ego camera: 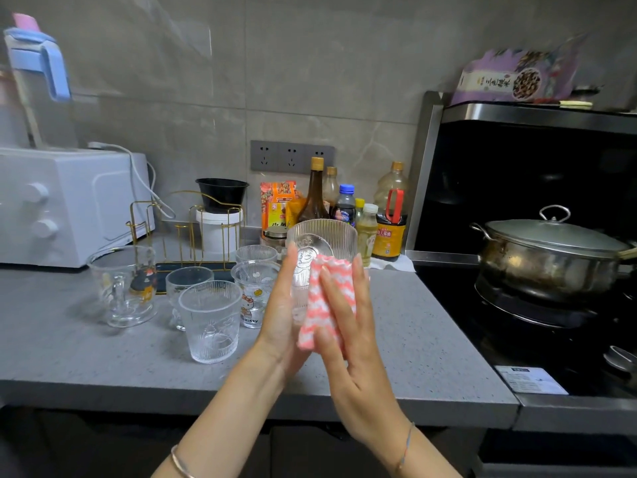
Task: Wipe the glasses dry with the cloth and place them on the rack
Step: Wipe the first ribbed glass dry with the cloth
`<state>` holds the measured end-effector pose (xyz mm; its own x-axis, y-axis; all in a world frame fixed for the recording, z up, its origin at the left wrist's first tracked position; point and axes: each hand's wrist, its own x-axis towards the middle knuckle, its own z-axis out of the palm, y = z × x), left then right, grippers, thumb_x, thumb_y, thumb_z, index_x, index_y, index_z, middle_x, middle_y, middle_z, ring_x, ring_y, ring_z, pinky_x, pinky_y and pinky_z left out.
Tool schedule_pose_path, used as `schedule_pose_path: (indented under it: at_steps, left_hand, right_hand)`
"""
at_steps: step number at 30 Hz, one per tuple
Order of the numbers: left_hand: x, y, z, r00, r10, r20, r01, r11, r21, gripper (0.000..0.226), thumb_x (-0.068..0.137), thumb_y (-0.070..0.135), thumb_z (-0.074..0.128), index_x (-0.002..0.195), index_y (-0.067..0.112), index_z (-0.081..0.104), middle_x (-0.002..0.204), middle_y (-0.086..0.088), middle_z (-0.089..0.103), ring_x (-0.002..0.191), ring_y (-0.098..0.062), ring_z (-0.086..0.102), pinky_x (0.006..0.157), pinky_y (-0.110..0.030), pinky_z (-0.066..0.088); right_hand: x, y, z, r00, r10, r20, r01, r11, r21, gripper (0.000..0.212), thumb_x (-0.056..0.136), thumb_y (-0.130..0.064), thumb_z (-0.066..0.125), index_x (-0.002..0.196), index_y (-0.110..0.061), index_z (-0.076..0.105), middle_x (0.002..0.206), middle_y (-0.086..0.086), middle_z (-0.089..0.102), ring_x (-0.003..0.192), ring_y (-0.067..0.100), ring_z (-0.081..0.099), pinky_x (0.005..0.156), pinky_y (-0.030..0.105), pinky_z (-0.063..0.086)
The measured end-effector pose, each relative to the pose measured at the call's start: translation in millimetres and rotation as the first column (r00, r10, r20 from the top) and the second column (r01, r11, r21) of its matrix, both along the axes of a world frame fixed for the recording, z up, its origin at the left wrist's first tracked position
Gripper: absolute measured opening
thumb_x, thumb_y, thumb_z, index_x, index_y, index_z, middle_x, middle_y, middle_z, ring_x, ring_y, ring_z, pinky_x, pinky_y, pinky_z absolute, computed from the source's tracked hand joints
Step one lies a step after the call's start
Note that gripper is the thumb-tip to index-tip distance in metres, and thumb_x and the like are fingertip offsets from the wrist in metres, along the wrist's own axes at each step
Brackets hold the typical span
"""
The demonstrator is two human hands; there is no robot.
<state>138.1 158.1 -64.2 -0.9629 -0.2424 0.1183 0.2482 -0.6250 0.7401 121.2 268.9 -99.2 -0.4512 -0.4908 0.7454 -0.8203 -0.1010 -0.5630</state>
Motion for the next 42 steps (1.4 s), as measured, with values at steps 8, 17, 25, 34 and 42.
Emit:
schedule_pose_path:
  at_steps: [8, 17, 25, 34, 42]
  left_hand:
    - [6, 6, -5, 1.000, -0.017, 0.013, 0.019, 0.988, -0.152, 0.062, 0.085, 0.066, 0.052, 0.124, 0.020, 0.067, 0.125, -0.012, 0.067, 0.113, -0.025, 0.064, 0.094, -0.043, 0.051]
    - [1, 0, 2, 0.999, -0.029, -0.043, 0.030, 0.999, 0.020, 0.071, 0.084, 0.070, 0.045, 0.109, 0.011, 0.075, 0.117, -0.013, 0.069, 0.104, -0.026, 0.067, 0.096, -0.040, 0.051]
    - [2, -1, 7, 0.997, -0.077, 0.005, 0.077, 0.997, 0.002, 0.071, 0.083, 0.071, 0.045, 0.111, 0.012, 0.075, 0.119, -0.010, 0.069, 0.107, -0.023, 0.068, 0.089, -0.038, 0.055]
    - [6, 3, -12, 0.994, -0.031, 0.105, 0.048, 0.985, -0.167, 0.059, 0.079, 0.065, 0.056, 0.112, 0.020, 0.074, 0.113, -0.008, 0.070, 0.098, -0.022, 0.065, 0.088, -0.042, 0.052]
    - [16, -2, -6, 0.984, 0.094, 0.152, -0.032, 0.928, -0.370, 0.057, 0.075, 0.064, 0.060, 0.113, 0.022, 0.070, 0.112, -0.004, 0.073, 0.107, -0.020, 0.067, 0.094, -0.041, 0.051]
  right_hand:
    - [-30, -3, 38, 0.999, -0.050, 0.007, 0.051, 0.998, -0.048, 0.049, 0.098, -0.048, 0.029, 0.146, -0.043, 0.026, 0.157, -0.025, -0.006, 0.146, 0.003, -0.012, 0.120, 0.043, 0.009]
    - [-4, -3, 8, 1.000, 0.022, -0.013, -0.022, 1.000, -0.009, 0.051, 0.097, -0.051, 0.033, 0.147, -0.041, 0.027, 0.160, -0.018, -0.006, 0.148, 0.010, -0.009, 0.117, 0.057, 0.014]
    - [-6, -2, 8, 0.999, -0.007, -0.049, 0.008, 1.000, 0.011, 0.052, 0.098, -0.052, 0.030, 0.148, -0.042, 0.022, 0.159, -0.017, -0.009, 0.147, 0.009, -0.013, 0.120, 0.040, 0.005]
    - [-46, -3, 55, 0.991, -0.039, 0.130, 0.042, 0.999, -0.014, 0.043, 0.102, -0.042, 0.026, 0.144, -0.041, 0.034, 0.157, -0.017, 0.015, 0.144, -0.004, 0.006, 0.119, 0.031, 0.014]
    - [-51, 15, 92, 0.940, -0.145, 0.310, 0.016, 0.924, 0.383, 0.061, 0.098, -0.048, 0.027, 0.104, -0.002, 0.067, 0.068, -0.008, 0.051, 0.059, -0.005, 0.051, 0.071, 0.019, 0.045]
